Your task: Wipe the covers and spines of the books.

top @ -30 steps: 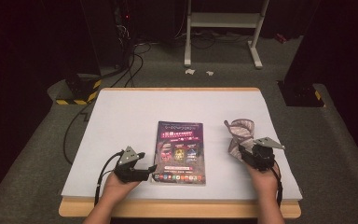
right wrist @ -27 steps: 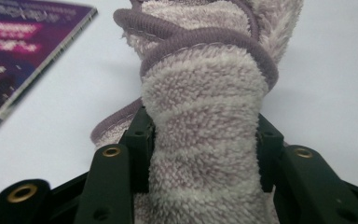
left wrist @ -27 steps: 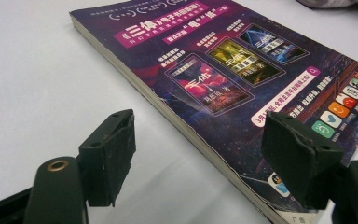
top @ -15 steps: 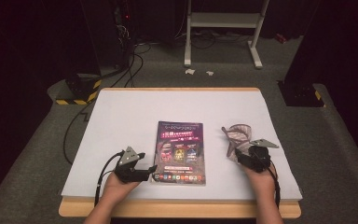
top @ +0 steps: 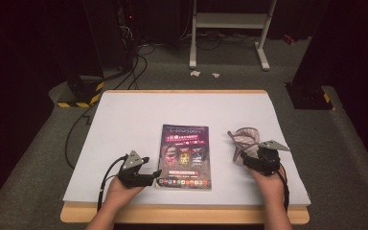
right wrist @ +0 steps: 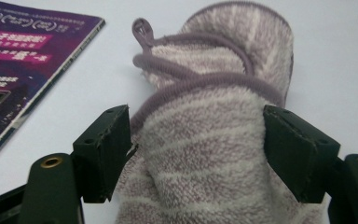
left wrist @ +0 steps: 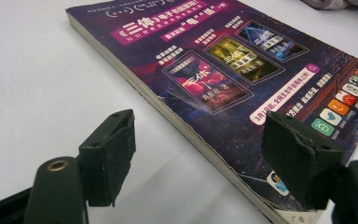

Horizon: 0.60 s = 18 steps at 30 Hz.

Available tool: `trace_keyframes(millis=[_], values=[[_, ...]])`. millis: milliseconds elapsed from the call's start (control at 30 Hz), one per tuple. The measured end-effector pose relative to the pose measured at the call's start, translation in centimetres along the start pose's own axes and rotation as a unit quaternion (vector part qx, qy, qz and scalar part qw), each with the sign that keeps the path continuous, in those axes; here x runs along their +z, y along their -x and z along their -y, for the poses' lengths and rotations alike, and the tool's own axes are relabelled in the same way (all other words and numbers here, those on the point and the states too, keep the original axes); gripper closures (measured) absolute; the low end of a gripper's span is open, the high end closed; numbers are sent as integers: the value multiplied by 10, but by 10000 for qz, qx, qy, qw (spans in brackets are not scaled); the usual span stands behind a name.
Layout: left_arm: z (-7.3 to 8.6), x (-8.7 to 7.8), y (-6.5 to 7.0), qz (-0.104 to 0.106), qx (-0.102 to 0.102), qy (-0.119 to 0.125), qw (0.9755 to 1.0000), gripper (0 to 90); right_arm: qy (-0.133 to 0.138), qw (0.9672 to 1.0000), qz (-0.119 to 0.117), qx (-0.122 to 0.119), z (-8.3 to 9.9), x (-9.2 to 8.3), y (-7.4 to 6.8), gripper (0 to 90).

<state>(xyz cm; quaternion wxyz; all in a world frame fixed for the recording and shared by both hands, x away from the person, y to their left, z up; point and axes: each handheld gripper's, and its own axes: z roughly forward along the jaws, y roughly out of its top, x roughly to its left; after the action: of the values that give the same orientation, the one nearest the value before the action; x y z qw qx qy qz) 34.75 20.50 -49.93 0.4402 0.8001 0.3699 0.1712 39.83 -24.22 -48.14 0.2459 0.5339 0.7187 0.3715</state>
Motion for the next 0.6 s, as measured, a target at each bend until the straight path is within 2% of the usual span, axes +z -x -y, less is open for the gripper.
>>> trace_keyframes(millis=[333, 367, 600], values=[[0, 4, 4, 46, 38, -133, 9999, 264, 395, 9988, -41, -297, -15, -21, -17, 256], [-1, 5, 6, 92, -2, -250, 9996, 268, 460, 9982, -161, -362, -17, -24, -23, 263], [-2, 9, 9, 13, -87, -409, 9991, 268, 547, 9956, -442, -615, -21, -27, -47, 274]])
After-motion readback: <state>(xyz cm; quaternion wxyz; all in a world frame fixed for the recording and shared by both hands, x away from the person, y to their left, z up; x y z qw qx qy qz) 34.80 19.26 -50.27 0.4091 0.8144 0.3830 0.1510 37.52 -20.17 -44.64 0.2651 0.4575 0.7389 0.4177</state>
